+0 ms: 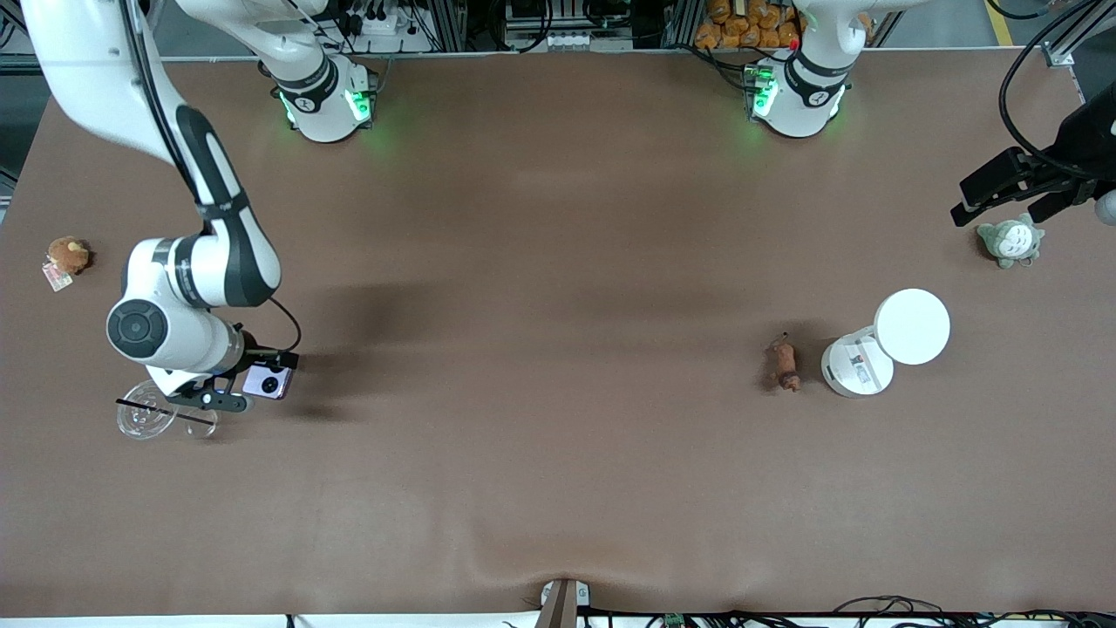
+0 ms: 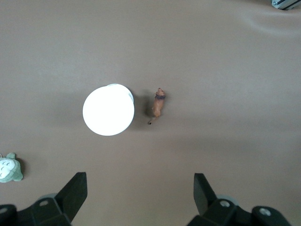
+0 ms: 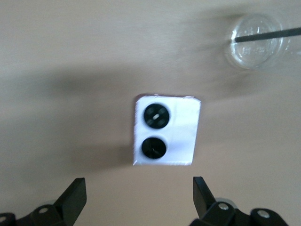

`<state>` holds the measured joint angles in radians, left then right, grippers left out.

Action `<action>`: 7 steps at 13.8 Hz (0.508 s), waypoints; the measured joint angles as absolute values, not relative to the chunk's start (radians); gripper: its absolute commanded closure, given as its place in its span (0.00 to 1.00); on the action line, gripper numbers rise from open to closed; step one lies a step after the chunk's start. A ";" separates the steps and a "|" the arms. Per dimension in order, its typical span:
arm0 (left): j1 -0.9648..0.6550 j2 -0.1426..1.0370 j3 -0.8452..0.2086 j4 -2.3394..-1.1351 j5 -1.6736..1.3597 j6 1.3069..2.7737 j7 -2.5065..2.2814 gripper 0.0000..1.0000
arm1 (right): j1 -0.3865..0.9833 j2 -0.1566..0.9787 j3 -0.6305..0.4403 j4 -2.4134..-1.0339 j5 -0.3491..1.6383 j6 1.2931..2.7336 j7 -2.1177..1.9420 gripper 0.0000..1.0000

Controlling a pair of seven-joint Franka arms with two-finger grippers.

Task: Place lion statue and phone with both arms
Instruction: 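Lower the phone beside the glass cup and open the right gripper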

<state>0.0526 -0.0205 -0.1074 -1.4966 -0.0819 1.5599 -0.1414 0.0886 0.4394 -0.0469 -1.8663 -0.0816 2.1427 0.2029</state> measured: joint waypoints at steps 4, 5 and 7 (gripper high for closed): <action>0.053 -0.020 -0.107 -1.498 -0.082 1.560 -0.138 0.00 | 0.133 0.314 -0.036 -1.811 -0.059 1.989 0.167 0.00; 0.053 -0.020 -0.107 -1.498 -0.082 1.560 -0.138 0.00 | 0.131 0.286 -0.037 -1.793 -0.041 1.952 0.146 0.00; 0.053 -0.020 -0.107 -1.499 -0.082 1.560 -0.138 0.00 | 0.114 0.231 -0.045 -1.754 0.012 1.882 0.093 0.00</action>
